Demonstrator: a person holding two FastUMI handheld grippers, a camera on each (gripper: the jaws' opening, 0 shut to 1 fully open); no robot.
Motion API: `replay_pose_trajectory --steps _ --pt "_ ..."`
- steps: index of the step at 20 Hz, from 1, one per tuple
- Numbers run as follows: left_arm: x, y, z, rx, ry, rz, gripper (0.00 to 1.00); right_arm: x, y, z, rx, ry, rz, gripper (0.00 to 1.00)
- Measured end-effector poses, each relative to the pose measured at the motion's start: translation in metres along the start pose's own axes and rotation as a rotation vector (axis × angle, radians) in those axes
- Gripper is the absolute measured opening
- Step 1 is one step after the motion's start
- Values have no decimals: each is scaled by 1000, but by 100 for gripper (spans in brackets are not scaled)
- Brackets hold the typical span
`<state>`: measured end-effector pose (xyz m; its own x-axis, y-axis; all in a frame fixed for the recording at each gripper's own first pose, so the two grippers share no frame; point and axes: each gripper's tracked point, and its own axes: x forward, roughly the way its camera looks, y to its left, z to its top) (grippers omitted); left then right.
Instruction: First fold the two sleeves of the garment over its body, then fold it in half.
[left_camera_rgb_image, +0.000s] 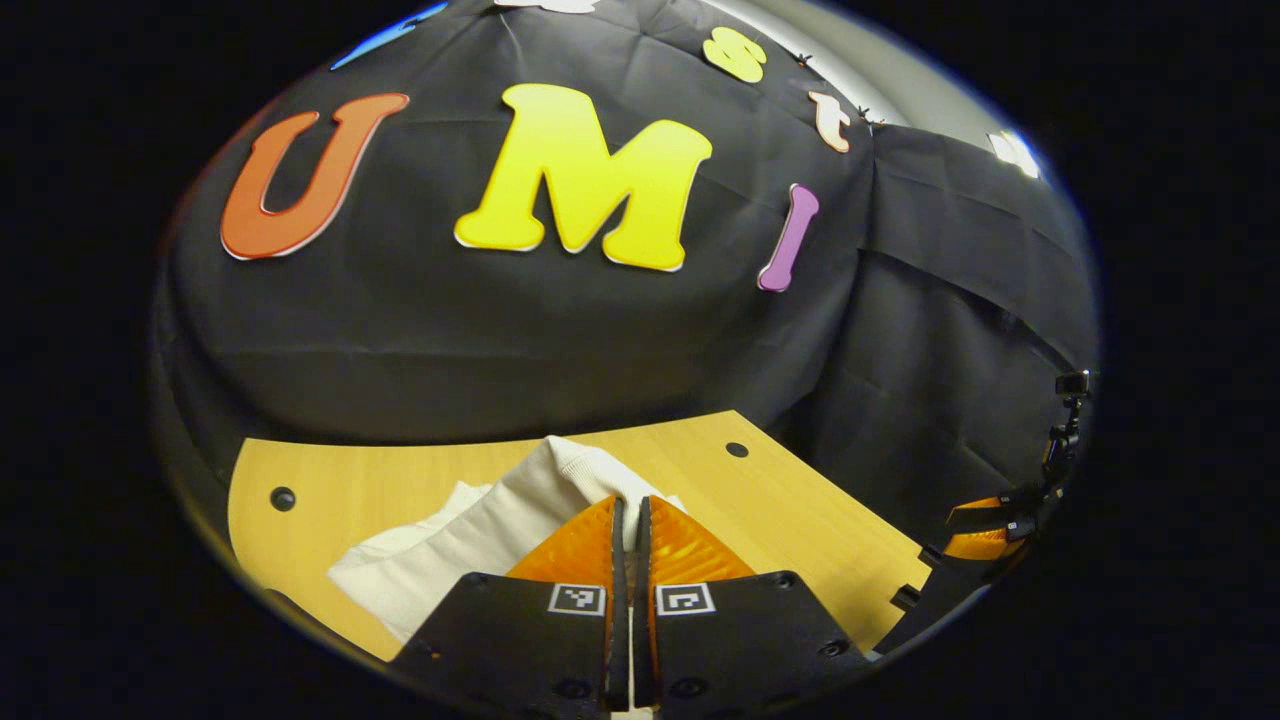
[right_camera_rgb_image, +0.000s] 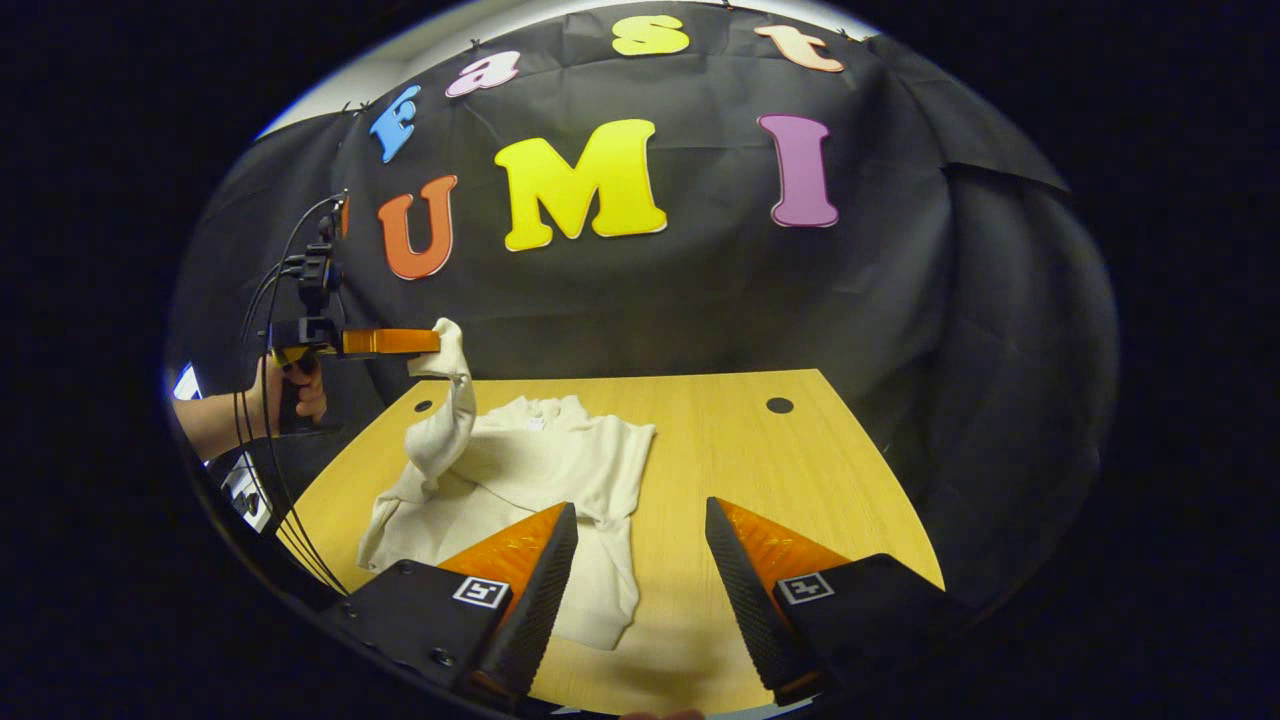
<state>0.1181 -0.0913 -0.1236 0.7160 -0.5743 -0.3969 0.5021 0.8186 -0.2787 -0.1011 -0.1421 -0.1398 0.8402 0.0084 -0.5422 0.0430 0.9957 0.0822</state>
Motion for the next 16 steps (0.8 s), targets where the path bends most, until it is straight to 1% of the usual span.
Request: replay_pose_trajectory --steps 1,2,3,6,7,8,9,10,13,14,15,16 --pt "14 -6 -7 -2 17 -13 4 -6 -7 -3 2 2 -16 82" --pt "28 -11 -15 -3 35 -23 5 -10 -14 -5 1 6 -31 80" --pt "42 -15 -24 -7 52 -31 5 -15 -22 -8 1 13 -47 82" --pt "83 -30 -52 -7 116 -44 4 -25 -39 -14 6 33 -83 82" --pt "98 -31 -65 0 143 -44 4 -26 -41 -15 8 40 -90 82" --pt "111 -31 -79 12 175 -35 4 -28 -43 -17 5 50 -95 80" --pt "124 -28 -91 20 205 -26 5 -30 -45 -20 -1 60 -98 82" --pt "133 -27 -103 20 232 -22 5 -31 -45 -21 -12 69 -100 82" --pt "152 -27 -121 -11 262 -25 8 -33 -46 -23 -34 92 -101 82" --pt "154 -29 -120 -21 257 -32 12 -32 -45 -24 -36 99 -99 82" --pt "158 -30 -126 -19 247 -21 15 -31 -45 -24 -39 104 -98 82" --pt "158 -29 -122 -15 240 -14 42 -29 -43 -23 -40 104 -95 82"
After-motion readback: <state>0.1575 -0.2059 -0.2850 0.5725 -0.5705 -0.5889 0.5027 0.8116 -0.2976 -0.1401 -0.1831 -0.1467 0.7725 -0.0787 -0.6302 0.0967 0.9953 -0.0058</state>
